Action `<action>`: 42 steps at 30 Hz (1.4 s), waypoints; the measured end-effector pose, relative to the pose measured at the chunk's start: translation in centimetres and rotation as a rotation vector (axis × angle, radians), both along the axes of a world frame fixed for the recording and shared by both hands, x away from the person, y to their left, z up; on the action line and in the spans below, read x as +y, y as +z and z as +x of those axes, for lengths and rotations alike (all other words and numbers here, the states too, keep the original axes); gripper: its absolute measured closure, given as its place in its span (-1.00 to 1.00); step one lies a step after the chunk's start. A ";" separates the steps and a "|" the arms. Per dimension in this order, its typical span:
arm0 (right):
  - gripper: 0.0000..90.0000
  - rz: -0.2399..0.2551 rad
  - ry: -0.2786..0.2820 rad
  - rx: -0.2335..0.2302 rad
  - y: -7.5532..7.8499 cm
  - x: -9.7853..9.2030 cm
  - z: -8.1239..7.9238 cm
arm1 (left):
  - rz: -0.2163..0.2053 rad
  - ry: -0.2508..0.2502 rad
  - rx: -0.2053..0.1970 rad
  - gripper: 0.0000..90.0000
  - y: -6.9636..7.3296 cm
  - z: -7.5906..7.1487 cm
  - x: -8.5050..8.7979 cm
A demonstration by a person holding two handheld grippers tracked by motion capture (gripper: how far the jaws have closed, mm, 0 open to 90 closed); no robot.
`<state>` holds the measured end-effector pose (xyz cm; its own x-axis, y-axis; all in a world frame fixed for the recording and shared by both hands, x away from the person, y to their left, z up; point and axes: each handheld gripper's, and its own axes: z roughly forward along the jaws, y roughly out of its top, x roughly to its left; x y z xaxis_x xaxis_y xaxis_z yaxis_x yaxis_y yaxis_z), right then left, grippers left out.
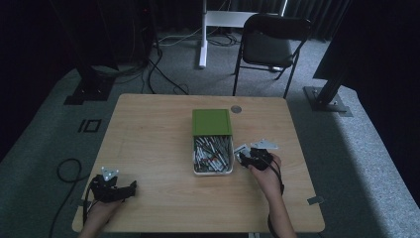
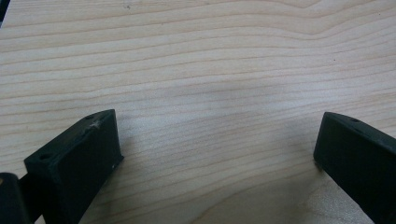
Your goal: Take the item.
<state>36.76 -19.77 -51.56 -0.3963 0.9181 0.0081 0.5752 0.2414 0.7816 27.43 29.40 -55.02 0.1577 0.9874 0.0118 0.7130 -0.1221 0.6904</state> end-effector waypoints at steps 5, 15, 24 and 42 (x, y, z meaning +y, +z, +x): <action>-0.08 0.007 -0.028 -0.007 0.0 -1.1 -0.7 | 0.001 -0.001 0.001 -0.97 0.0 0.0 0.0; -0.30 0.012 -0.077 0.008 -0.9 -3.6 -2.0 | 0.002 -0.001 0.001 -0.97 0.0 0.0 0.0; -0.31 0.026 -0.131 0.013 -1.6 -5.5 -3.1 | 0.002 -0.001 0.002 -0.97 0.0 0.0 0.0; -0.38 0.028 -0.224 -0.007 -2.3 -9.5 -6.1 | 0.001 -0.001 0.002 -0.97 0.0 0.0 0.0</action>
<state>30.67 -29.24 -53.83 -0.1831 0.9825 0.0331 0.6066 0.0864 0.7903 27.42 29.41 -55.01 0.1590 0.9872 0.0130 0.7139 -0.1240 0.6891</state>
